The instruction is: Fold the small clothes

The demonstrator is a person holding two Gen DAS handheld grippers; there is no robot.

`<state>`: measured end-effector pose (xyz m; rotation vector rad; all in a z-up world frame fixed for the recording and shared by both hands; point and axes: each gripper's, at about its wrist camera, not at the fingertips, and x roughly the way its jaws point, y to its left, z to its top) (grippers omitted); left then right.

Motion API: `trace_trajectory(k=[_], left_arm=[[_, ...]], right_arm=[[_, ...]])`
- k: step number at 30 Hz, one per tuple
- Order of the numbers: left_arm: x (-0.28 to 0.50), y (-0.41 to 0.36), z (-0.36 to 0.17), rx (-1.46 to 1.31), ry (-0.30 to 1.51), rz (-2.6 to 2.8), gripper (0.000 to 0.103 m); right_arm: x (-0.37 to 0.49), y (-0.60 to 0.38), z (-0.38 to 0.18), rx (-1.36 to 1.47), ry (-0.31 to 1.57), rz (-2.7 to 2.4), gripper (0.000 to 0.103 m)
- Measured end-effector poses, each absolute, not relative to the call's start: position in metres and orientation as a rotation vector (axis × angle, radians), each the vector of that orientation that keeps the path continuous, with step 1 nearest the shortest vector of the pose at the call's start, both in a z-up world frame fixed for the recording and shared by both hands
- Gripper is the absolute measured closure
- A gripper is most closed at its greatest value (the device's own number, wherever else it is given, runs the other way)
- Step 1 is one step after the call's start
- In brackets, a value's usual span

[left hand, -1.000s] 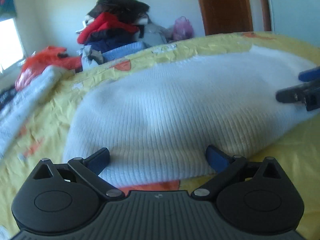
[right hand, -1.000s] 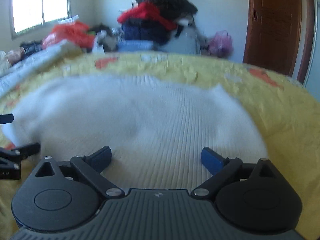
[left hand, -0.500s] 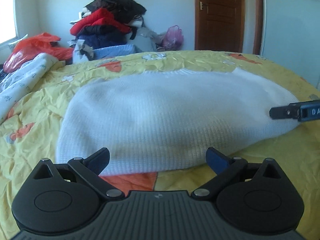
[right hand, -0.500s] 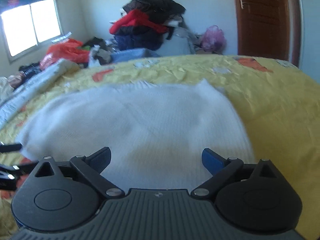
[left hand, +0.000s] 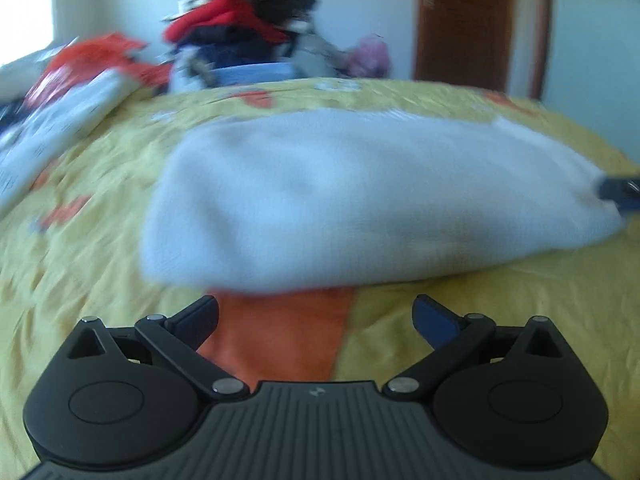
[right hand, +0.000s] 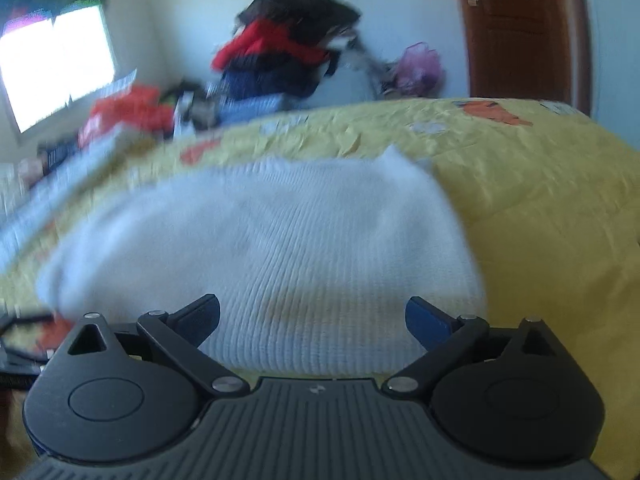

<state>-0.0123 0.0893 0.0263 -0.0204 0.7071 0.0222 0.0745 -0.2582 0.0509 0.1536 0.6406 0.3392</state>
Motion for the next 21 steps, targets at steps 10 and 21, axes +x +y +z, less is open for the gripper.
trace_trajectory(k=[10,21], left_arm=[[-0.006,0.181,0.020,-0.850,0.695,-0.040,0.000],[0.053,0.167,0.012,-0.877,0.745,0.099,0.078]], right_arm=[[0.052,-0.331,0.013,0.672,0.722,0.295,0.001],[0.118,-0.302,-0.006,0.890,0.749,0.263,0.068]])
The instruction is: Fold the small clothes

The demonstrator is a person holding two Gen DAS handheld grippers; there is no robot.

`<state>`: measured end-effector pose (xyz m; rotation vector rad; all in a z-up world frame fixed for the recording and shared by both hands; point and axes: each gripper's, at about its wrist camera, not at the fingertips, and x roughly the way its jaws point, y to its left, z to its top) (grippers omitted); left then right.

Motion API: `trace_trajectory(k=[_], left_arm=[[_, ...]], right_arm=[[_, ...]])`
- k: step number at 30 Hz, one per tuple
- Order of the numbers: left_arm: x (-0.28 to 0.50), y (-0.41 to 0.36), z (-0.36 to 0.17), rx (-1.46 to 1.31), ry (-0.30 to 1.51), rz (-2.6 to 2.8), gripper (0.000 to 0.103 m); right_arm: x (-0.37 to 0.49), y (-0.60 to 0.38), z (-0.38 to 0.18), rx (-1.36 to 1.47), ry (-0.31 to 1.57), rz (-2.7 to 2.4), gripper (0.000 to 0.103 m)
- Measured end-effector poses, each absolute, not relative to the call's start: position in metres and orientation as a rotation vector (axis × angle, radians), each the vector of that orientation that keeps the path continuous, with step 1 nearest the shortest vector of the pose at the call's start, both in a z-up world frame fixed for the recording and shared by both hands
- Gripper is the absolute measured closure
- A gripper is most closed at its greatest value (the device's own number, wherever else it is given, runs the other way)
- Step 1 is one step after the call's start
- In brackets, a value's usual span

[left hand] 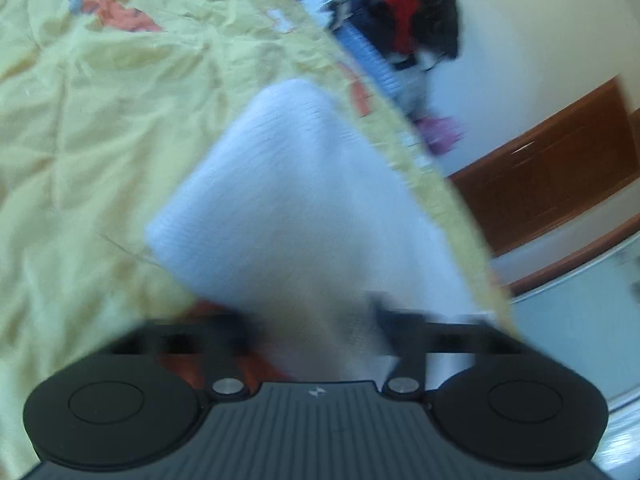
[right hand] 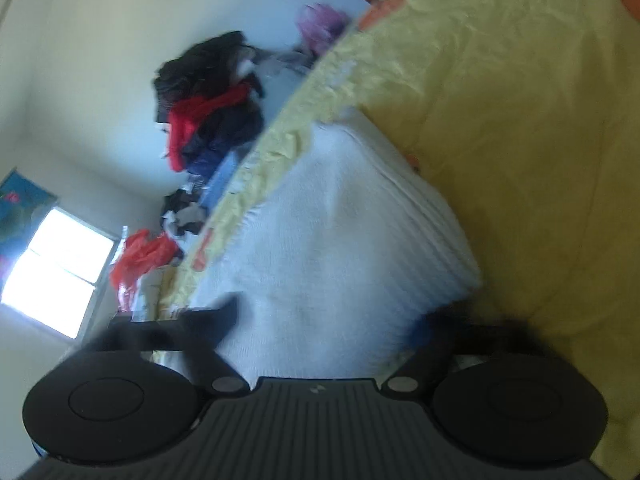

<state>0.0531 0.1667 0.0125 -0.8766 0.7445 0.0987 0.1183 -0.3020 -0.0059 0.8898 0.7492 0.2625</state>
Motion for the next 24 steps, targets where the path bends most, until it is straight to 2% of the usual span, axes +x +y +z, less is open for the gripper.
trace_trajectory(k=[1,6,10,11,12,15,16,17,18,19,20,21,22,23,24], left_arm=[[0.053,0.171,0.010,-0.896,0.748,0.087,0.082],[0.035,0.174,0.030,-0.806,0.705,0.041,0.091],[-0.001,0.178,0.054,-0.720,0.654,-0.020,0.093],[-0.010,0.181,0.057,-0.721,0.650,-0.032,0.094],[-0.021,0.185,0.057,-0.723,0.650,-0.038,0.100],[-0.041,0.195,0.047,-0.718,0.666,-0.083,0.101],[-0.042,0.197,0.044,-0.717,0.680,-0.072,0.100],[-0.044,0.200,0.038,-0.730,0.701,-0.059,0.100],[-0.043,0.203,0.032,-0.766,0.730,-0.053,0.099],[-0.042,0.206,0.025,-0.824,0.752,-0.052,0.097],[-0.043,0.208,0.021,-0.884,0.760,-0.056,0.094],[-0.042,0.208,0.017,-0.931,0.756,-0.064,0.085],[-0.041,0.207,0.016,-0.953,0.743,-0.062,0.068],[-0.039,0.205,0.015,-0.958,0.732,-0.041,0.056],[-0.036,0.204,0.014,-0.957,0.721,-0.010,0.030]], right_arm=[[0.123,-0.303,-0.012,0.909,0.770,0.251,0.077],[0.110,-0.304,-0.005,0.881,0.711,0.279,0.081],[0.088,-0.320,0.014,0.910,0.657,0.335,0.086],[0.081,-0.326,0.019,0.918,0.646,0.347,0.086],[0.072,-0.333,0.023,0.923,0.635,0.356,0.086],[0.053,-0.351,0.022,0.941,0.661,0.410,0.092],[0.049,-0.354,0.020,0.925,0.676,0.407,0.085],[0.046,-0.358,0.019,0.906,0.683,0.388,0.084],[0.045,-0.360,0.017,0.900,0.690,0.364,0.074],[0.045,-0.362,0.013,0.922,0.703,0.335,0.050],[0.048,-0.365,0.009,0.965,0.714,0.310,0.037],[0.049,-0.365,0.007,1.002,0.710,0.306,0.020],[0.050,-0.364,0.004,1.029,0.695,0.320,0.016],[0.053,-0.362,0.004,1.047,0.683,0.337,0.017],[0.056,-0.358,0.002,1.055,0.685,0.343,0.017]])
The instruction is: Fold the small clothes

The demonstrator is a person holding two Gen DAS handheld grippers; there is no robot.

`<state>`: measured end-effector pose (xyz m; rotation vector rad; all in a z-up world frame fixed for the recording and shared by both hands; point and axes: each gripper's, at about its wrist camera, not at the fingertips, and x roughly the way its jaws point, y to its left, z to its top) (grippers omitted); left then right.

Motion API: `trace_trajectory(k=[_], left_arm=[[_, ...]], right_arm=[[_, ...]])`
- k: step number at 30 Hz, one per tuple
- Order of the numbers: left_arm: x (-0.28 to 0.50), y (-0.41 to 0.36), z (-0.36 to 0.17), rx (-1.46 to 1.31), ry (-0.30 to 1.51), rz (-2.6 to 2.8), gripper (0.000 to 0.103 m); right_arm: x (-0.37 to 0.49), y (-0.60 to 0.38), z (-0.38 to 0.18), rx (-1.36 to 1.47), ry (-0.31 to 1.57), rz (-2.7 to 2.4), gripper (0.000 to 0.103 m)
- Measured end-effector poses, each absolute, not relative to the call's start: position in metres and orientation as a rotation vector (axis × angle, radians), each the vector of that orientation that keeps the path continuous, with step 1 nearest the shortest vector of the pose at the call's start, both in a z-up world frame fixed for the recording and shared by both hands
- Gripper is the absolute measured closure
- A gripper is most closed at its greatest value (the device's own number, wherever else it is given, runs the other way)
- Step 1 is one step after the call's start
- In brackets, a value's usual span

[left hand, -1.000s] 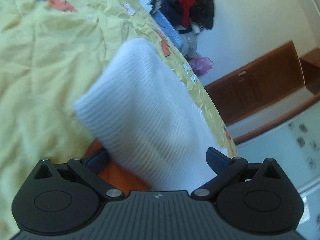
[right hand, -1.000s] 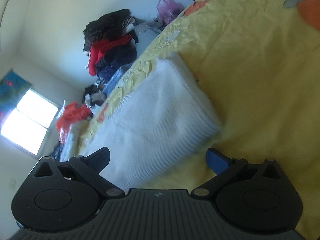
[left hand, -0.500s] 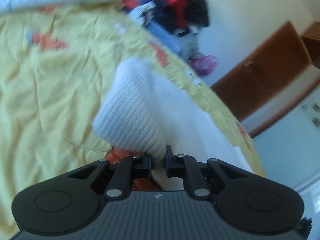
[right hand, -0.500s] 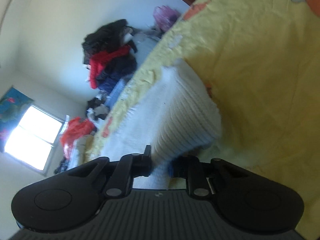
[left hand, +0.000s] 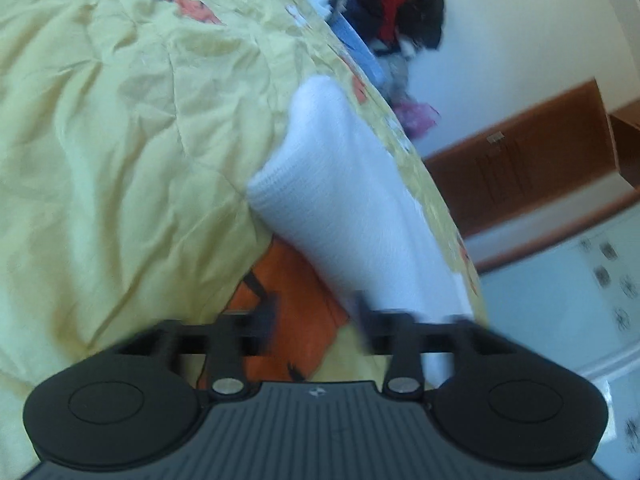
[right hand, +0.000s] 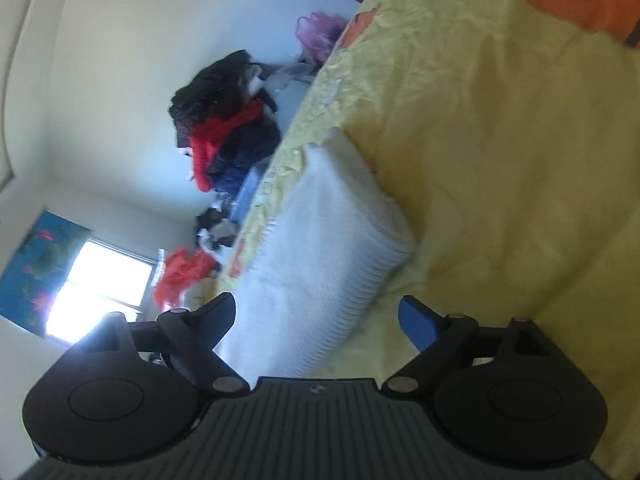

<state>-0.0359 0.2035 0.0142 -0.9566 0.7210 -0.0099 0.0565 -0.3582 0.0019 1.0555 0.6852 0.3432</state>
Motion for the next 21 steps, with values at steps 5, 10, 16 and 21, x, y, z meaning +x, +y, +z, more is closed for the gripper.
trace_trajectory(k=[5,10,16,21], left_arm=[[-0.006,0.195,0.013,-0.949,0.641,0.046,0.022],[0.012,0.187,0.010,-0.963,0.576,0.132,0.022],[0.021,0.200,0.007,-1.019,0.595,0.049,0.006],[0.024,0.194,0.012,-1.013,0.606,0.107,0.013]], right_arm=[[0.087,-0.339,-0.013,1.076,0.732,0.284,0.045],[0.111,-0.324,-0.028,1.099,0.724,0.242,0.075],[0.125,-0.322,-0.024,1.060,0.799,0.267,0.068],[0.125,-0.318,-0.024,1.055,0.774,0.247,0.074]])
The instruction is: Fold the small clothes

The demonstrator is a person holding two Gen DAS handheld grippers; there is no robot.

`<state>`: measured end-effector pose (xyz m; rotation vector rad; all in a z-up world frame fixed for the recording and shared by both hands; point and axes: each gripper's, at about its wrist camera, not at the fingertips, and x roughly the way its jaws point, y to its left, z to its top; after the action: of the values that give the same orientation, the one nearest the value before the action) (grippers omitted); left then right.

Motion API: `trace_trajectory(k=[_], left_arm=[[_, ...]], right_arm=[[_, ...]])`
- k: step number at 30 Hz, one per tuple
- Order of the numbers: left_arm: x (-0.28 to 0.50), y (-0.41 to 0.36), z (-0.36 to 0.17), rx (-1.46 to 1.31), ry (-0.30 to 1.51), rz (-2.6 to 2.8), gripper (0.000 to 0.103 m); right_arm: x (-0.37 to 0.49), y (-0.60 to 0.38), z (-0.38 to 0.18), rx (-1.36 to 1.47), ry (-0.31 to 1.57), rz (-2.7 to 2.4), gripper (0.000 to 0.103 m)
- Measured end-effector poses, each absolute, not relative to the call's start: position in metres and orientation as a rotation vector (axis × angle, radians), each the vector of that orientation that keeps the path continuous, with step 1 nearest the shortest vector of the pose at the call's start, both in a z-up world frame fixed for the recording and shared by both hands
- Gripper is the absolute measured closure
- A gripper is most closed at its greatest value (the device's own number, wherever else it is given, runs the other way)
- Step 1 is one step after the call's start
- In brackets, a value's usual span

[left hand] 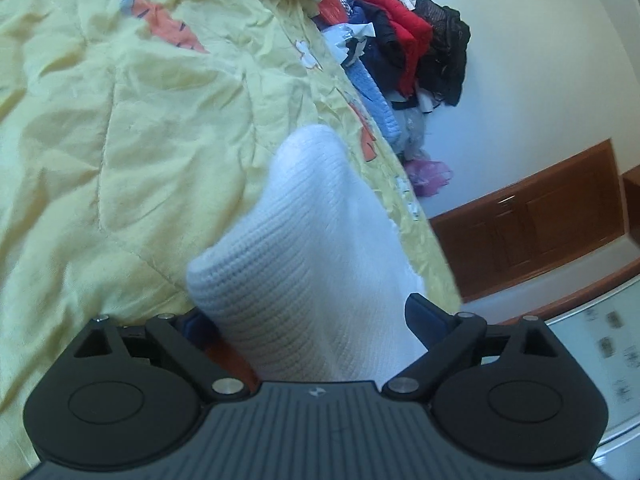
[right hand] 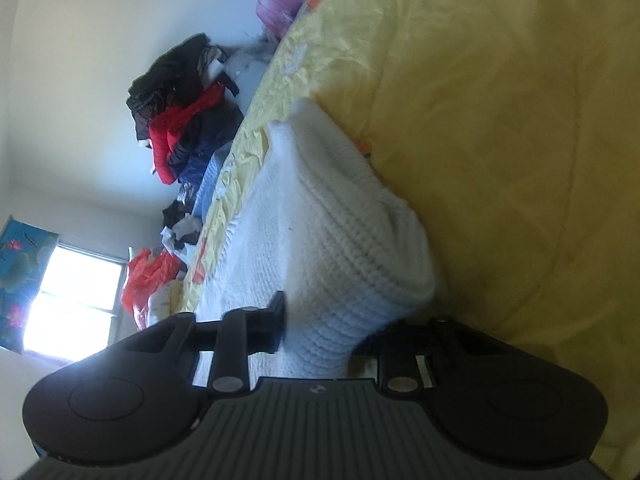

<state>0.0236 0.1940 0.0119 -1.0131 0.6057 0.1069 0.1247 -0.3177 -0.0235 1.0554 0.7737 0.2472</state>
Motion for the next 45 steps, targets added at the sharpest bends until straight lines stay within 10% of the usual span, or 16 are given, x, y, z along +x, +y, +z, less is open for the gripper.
trace_trajectory(k=[3,13,24,29,32,45], left_arm=[[0.026,0.182,0.013,-0.888,0.645,0.220,0.068],[0.002,0.190,0.054,-0.833,0.616,0.061,0.083],[-0.103,0.212,0.031,-0.870,0.744,0.043,0.080],[-0.101,0.222,0.021,-0.920,0.771,0.072,0.057],[-0.108,0.227,0.038,-0.842,0.682,0.187,0.022],[-0.069,0.178,0.049,-0.512,0.656,0.212,0.022]], right_arm=[[0.117,-0.310,-0.025,1.045,0.694,0.201,0.074],[0.109,-0.302,0.012,0.968,0.611,0.263,0.079],[0.007,-0.347,0.004,1.006,0.790,0.393,0.079],[-0.001,-0.368,-0.014,1.028,0.829,0.281,0.059],[0.001,-0.376,0.009,0.920,0.790,0.197,0.048],[0.119,-0.303,0.060,0.643,0.802,0.489,0.047]])
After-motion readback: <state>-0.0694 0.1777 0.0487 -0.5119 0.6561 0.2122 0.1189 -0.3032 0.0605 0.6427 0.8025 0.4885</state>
